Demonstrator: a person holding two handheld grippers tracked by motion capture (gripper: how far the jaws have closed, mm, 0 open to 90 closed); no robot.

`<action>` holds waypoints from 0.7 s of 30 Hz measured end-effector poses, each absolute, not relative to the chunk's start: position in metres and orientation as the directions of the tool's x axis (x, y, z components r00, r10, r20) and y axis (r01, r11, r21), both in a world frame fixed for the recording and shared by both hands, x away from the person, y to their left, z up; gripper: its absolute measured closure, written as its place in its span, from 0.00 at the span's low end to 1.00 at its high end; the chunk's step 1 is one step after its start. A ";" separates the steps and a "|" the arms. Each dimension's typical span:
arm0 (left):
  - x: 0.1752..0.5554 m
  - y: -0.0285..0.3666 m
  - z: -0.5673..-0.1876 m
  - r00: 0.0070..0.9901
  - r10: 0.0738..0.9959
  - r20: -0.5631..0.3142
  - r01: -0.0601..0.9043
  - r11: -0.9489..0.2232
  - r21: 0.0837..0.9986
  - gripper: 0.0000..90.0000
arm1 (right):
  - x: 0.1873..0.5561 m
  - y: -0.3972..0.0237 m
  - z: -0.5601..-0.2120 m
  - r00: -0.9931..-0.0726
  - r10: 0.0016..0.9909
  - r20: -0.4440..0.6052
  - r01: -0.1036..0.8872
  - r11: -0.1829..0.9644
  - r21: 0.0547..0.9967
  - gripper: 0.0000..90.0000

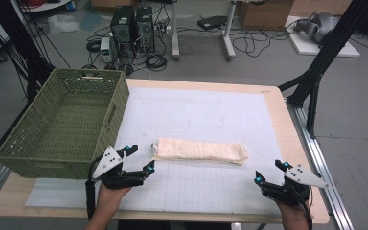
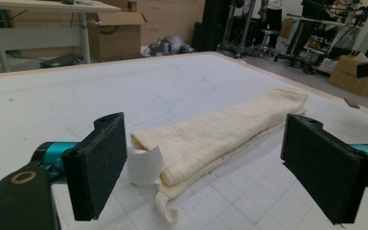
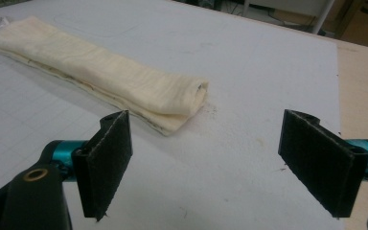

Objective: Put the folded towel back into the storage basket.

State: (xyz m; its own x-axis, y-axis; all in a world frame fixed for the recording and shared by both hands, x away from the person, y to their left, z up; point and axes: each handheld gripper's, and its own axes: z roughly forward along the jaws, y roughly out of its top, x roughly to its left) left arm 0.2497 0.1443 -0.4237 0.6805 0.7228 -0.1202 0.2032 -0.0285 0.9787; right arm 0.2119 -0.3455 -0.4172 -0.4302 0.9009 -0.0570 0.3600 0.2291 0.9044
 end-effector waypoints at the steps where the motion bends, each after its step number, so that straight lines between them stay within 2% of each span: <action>1: 0.250 0.144 -0.424 0.679 0.725 -0.117 0.202 -0.032 0.979 0.18 | 0.212 -0.345 -0.418 -0.435 0.898 -0.061 0.362 0.237 0.902 0.20; 21: 0.257 0.139 -0.425 0.683 0.715 -0.149 0.232 -0.020 0.972 0.18 | 0.203 -0.350 -0.417 -0.436 0.899 -0.041 0.373 0.222 0.901 0.19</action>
State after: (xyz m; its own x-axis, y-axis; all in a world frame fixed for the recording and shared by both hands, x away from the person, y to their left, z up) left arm 0.2573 0.1391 -0.4254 0.6834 0.7148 -0.1485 0.2325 -0.0203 0.9724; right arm 0.2031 -0.3497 -0.4171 -0.4361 0.8989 -0.0412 0.3729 0.2222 0.9009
